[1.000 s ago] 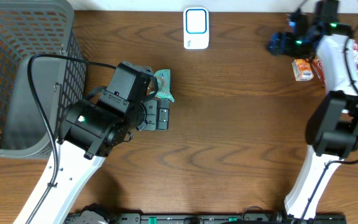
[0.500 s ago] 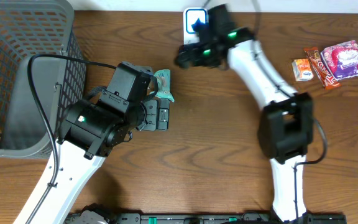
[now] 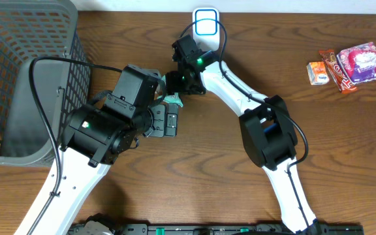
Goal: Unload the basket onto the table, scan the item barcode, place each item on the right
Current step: 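Reach the right gripper to the green wipes pack and grasp it, then lift the green wipes and hold them under the scanner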
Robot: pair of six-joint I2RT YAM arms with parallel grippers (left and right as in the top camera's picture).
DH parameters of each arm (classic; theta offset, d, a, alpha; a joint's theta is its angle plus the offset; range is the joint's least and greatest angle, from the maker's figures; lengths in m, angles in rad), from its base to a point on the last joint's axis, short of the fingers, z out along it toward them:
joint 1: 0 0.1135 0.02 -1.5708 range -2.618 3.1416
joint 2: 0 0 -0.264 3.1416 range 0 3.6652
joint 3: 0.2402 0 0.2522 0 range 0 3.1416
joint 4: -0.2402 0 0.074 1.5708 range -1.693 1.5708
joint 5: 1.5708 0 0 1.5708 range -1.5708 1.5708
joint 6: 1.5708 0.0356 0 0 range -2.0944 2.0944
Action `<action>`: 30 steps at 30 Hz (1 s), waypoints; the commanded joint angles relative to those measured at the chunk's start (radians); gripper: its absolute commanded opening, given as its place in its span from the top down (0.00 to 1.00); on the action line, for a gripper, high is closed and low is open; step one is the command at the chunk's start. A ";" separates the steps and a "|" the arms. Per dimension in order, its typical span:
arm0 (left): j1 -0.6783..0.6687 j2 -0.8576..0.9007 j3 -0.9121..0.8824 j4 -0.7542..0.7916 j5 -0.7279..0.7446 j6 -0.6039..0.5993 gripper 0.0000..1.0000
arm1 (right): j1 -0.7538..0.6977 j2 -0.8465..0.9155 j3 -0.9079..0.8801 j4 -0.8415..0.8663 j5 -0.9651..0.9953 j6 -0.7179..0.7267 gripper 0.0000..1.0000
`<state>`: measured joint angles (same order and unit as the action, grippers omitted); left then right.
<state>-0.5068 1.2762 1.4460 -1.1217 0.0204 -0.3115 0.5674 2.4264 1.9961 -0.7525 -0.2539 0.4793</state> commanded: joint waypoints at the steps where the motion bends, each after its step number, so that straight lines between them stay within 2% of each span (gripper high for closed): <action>1: -0.003 -0.002 0.002 -0.003 -0.005 -0.001 0.02 | 0.010 -0.002 0.001 0.002 0.012 0.021 0.49; 2: -0.003 -0.002 0.002 -0.003 -0.005 -0.001 0.02 | 0.010 -0.002 0.001 0.002 0.008 0.021 0.59; 4: -0.003 -0.002 0.002 -0.003 -0.005 -0.001 0.02 | 0.010 -0.002 0.001 -0.003 0.008 0.021 0.91; 5: -0.003 -0.002 0.002 -0.003 -0.005 -0.001 0.02 | 0.010 -0.002 0.001 -0.003 0.008 0.021 0.99; 12: -0.003 -0.002 0.002 -0.003 -0.005 -0.001 0.02 | -0.050 -0.074 0.001 -0.003 -0.120 0.021 0.99; 18: -0.003 -0.002 0.002 -0.003 -0.005 -0.001 0.02 | -0.204 -0.187 0.001 -0.048 -0.494 0.021 0.99; 21: -0.003 -0.002 0.002 -0.003 -0.005 -0.001 0.02 | -0.281 -0.211 0.001 -0.166 -0.618 0.037 0.98; 26: -0.003 -0.002 0.002 -0.003 -0.005 -0.001 0.02 | -0.399 -0.212 0.001 -0.497 -0.628 0.207 0.98; 30: -0.003 -0.002 0.002 -0.003 -0.005 -0.001 0.02 | -0.465 -0.212 0.001 -0.635 -0.637 0.211 0.99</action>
<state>-0.5068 1.2762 1.4460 -1.1217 0.0204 -0.3115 0.1226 2.2166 1.9995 -1.3548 -0.8177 0.6380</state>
